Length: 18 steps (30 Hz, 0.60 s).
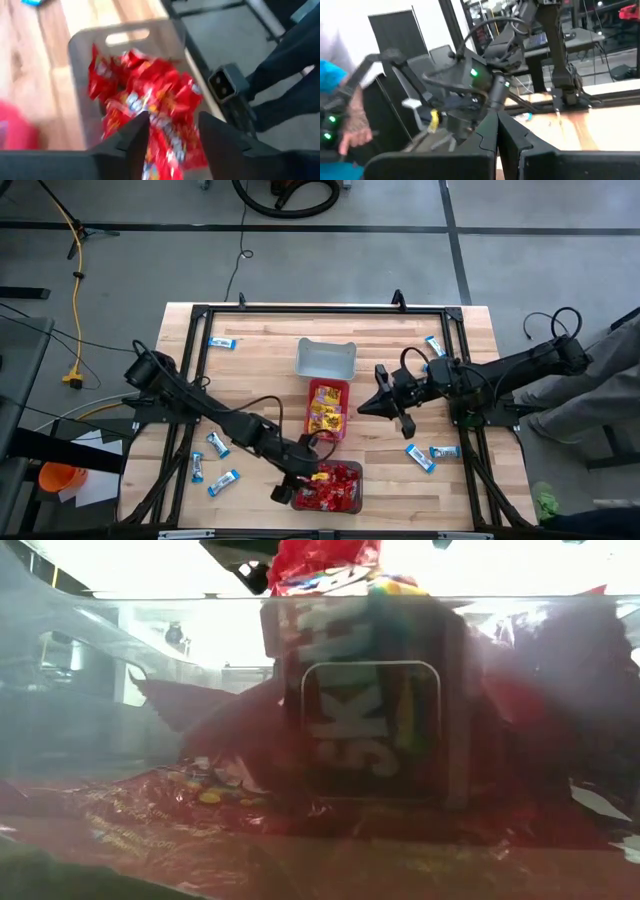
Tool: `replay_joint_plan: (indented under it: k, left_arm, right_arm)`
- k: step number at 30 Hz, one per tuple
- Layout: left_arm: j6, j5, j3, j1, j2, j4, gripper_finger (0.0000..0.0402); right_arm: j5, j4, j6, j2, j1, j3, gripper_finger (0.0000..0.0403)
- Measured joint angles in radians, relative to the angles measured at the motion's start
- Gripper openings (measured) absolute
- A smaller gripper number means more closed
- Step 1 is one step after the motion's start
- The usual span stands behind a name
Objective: Sort candy
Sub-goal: Put the white candy into the white bin
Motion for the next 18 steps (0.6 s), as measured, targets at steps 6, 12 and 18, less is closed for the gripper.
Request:
replay_joint_plan:
  k: [6, 12, 18]
  left_arm:
    - [0.035, 0.009, 0.077, 0.039, -0.057, -0.318, 0.0213]
    - [-0.052, -0.030, -0.054, 0.125, -0.256, -0.233, 0.0218]
    - [-0.188, -0.148, -0.376, 0.187, -0.511, 0.245, 0.0212]
  right_arm:
    - [-0.022, -0.073, 0.117, -0.063, 0.008, 0.000, 0.0000]
    - [-0.097, -0.161, 0.400, -0.082, 0.068, 0.000, 0.0000]
    - [-0.105, -0.286, 0.573, -0.068, 0.170, 0.010, 0.0000]
